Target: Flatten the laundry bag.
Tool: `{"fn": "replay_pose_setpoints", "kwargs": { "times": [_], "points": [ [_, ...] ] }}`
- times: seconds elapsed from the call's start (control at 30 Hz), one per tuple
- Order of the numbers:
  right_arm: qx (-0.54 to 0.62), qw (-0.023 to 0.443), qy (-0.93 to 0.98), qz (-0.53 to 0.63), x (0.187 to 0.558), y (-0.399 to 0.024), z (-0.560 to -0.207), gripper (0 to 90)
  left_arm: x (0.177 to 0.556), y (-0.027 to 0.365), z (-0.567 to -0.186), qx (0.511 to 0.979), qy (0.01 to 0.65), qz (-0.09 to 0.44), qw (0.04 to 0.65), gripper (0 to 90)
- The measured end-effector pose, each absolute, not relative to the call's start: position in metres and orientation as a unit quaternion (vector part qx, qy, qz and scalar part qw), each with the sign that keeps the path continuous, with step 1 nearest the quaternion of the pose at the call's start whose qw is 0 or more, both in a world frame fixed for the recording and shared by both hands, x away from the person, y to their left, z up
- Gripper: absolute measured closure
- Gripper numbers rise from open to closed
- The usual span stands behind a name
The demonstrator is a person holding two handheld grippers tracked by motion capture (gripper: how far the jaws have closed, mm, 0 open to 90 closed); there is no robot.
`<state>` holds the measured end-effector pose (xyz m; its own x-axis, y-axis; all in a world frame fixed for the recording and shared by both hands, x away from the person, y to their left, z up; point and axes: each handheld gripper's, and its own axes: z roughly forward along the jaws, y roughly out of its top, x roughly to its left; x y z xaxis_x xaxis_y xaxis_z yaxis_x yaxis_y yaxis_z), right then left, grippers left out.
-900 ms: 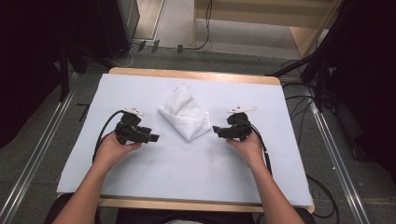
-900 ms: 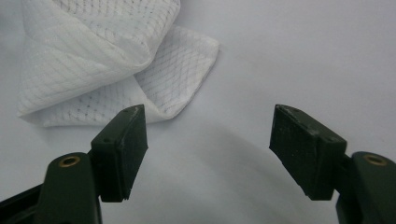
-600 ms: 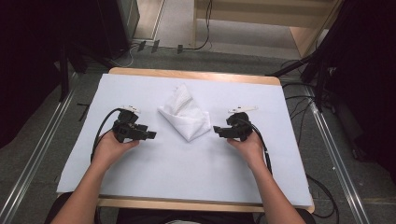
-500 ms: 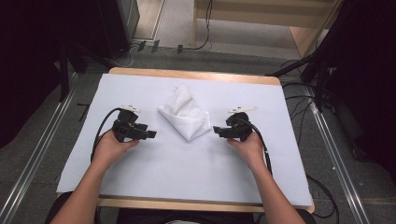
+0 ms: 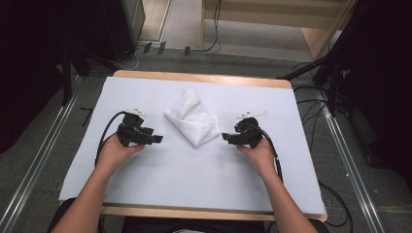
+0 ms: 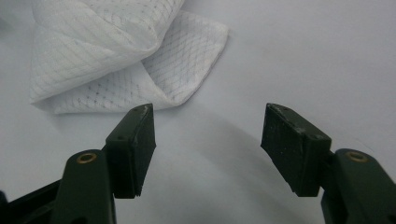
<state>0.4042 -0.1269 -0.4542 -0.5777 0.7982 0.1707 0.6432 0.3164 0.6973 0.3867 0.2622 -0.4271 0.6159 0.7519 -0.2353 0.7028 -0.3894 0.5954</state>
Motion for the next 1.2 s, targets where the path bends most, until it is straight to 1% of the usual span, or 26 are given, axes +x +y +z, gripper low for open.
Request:
{"fn": "replay_pose_setpoints", "kwargs": {
  "times": [0.7,0.77,0.87,1.13,1.2],
  "points": [
    [0.444,0.109,0.808,0.372,0.403,-0.128,-0.45,38.7,0.387,0.264,-0.426,0.833,0.438,0.029,0.337,39.7],
    [0.442,0.11,0.808,0.374,0.403,-0.129,-0.449,41.3,0.387,0.265,-0.426,0.833,0.438,0.03,0.338,39.7],
    [0.44,0.108,0.805,0.383,0.403,-0.128,-0.447,47.4,0.387,0.267,-0.425,0.831,0.44,0.033,0.338,39.7],
    [0.447,0.097,0.798,0.393,0.415,-0.118,-0.437,52.7,0.383,0.27,-0.424,0.83,0.442,0.037,0.339,39.8],
    [0.444,0.096,0.798,0.395,0.419,-0.114,-0.434,52.9,0.382,0.271,-0.424,0.829,0.444,0.039,0.339,39.9]
  ]
}}
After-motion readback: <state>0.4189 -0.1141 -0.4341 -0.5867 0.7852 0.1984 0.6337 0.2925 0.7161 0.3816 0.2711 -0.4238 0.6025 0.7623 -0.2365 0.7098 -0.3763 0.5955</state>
